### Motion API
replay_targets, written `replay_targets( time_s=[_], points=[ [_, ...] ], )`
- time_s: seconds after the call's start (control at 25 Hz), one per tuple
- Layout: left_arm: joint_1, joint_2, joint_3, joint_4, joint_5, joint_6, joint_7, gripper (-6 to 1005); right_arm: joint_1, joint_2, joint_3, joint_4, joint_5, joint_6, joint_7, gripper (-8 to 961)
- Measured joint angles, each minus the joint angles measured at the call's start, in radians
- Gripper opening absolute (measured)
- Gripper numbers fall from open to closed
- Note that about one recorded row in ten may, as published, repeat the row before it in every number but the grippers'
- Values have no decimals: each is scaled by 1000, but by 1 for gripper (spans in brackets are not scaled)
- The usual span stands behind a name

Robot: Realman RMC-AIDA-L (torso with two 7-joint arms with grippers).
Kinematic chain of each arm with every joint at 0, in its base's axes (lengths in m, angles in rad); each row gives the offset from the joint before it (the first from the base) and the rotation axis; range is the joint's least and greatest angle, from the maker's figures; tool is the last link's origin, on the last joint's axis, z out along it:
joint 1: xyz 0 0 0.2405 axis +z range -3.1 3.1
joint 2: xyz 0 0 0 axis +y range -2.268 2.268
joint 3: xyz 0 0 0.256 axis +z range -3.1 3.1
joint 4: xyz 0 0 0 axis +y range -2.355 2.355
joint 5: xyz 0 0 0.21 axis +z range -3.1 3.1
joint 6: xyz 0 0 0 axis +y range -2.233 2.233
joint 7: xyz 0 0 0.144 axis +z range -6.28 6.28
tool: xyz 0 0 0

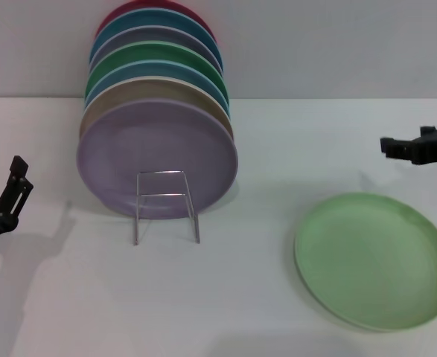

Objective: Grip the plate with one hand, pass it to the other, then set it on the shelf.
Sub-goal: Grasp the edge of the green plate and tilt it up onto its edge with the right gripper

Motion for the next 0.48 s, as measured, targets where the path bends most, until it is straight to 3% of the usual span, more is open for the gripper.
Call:
replay_targets(
  time_s=[0.2,0.48],
  points=[
    [-4,0,-4,-5,-3,2,0,846,111,-2,107,-1,-102,273,63,730],
    [-17,0,-4,-4,-5,11,0,847,212,-4,207,-59,-163,467,81,730]
  ],
)
